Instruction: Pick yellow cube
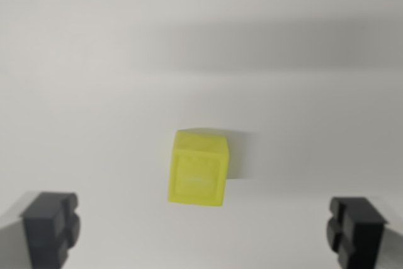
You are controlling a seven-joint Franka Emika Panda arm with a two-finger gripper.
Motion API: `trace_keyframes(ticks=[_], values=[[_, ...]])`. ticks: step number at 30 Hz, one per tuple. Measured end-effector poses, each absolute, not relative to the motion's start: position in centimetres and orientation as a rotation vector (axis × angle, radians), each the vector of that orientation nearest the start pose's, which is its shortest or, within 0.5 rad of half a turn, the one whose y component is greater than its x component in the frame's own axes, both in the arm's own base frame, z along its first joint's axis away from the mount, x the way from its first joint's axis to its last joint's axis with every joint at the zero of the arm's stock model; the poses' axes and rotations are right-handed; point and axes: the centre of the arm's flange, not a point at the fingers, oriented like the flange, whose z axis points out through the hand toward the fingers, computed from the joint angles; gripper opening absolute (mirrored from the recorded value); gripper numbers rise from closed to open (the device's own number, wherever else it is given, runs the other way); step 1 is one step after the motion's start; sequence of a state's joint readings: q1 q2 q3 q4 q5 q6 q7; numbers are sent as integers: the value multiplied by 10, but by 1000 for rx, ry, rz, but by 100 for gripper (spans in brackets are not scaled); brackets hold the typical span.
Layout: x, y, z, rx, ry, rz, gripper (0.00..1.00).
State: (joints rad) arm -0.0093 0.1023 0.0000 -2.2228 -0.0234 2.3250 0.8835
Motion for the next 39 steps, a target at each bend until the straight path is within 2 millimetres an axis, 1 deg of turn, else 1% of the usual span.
trace_keyframes(ticks=[39], values=[[508, -2, 264, -2812, 1423, -7, 100]])
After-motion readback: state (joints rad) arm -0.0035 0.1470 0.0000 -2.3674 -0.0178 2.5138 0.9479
